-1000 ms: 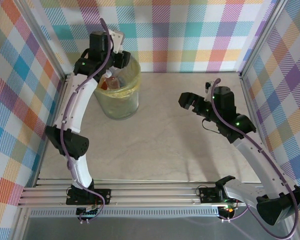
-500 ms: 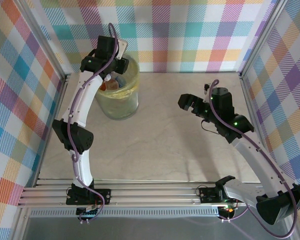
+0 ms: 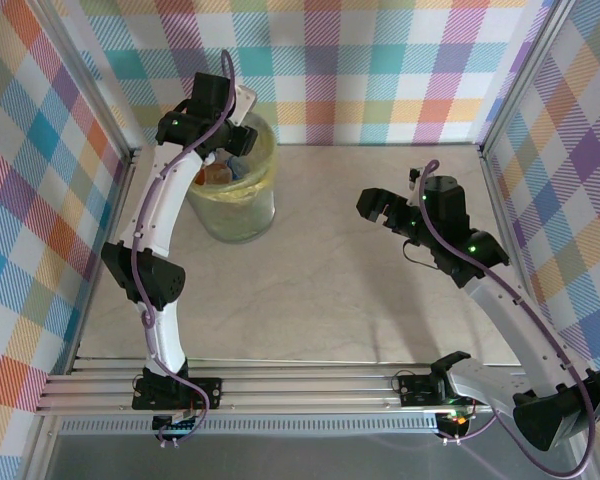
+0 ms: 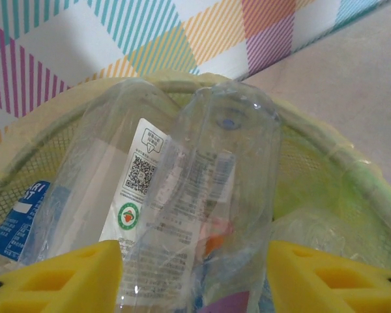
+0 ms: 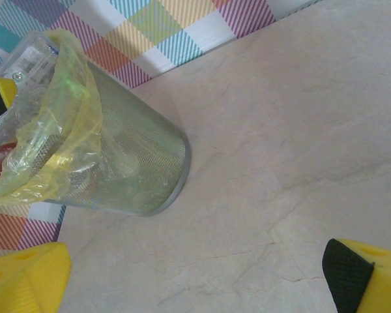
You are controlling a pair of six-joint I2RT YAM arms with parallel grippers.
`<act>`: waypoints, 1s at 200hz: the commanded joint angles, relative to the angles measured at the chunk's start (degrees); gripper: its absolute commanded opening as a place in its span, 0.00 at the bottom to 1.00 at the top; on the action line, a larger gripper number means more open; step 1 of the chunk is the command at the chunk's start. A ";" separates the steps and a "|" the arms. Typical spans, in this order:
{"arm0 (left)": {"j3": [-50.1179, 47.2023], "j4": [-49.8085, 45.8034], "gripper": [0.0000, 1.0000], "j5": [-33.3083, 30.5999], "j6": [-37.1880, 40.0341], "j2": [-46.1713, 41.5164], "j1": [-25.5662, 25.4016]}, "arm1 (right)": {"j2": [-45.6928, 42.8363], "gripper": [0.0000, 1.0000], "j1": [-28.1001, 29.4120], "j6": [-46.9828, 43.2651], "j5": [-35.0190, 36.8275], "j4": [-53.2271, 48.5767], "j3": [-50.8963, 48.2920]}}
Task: Put the plastic bottles in the bin
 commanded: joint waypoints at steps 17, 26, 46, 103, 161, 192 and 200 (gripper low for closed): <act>1.09 -5.24 0.68 -1.09 -2.10 0.52 0.58 | -0.31 1.00 -0.12 0.51 0.33 0.73 -0.20; 1.70 -5.14 0.69 -0.43 -2.65 0.18 0.44 | -0.28 1.00 -0.08 0.41 0.36 0.57 -0.05; 2.81 -4.31 0.70 0.63 -3.65 -1.04 0.32 | -0.30 1.00 -0.12 0.14 0.51 0.51 0.30; 3.03 0.09 0.95 4.25 -7.15 -7.68 0.05 | -1.25 1.00 -0.10 -1.27 1.98 -0.96 1.43; -4.50 6.50 1.00 2.29 -13.50 -20.16 0.05 | -4.53 1.00 -0.08 -4.09 7.29 -4.79 1.42; -22.89 16.85 1.00 -1.63 -18.02 -34.48 0.05 | -7.71 1.00 -0.09 -5.70 12.36 -7.07 -1.24; -28.31 19.68 1.00 -3.08 -19.78 -38.85 0.05 | -8.82 1.00 -0.10 -6.31 13.69 -7.52 -2.14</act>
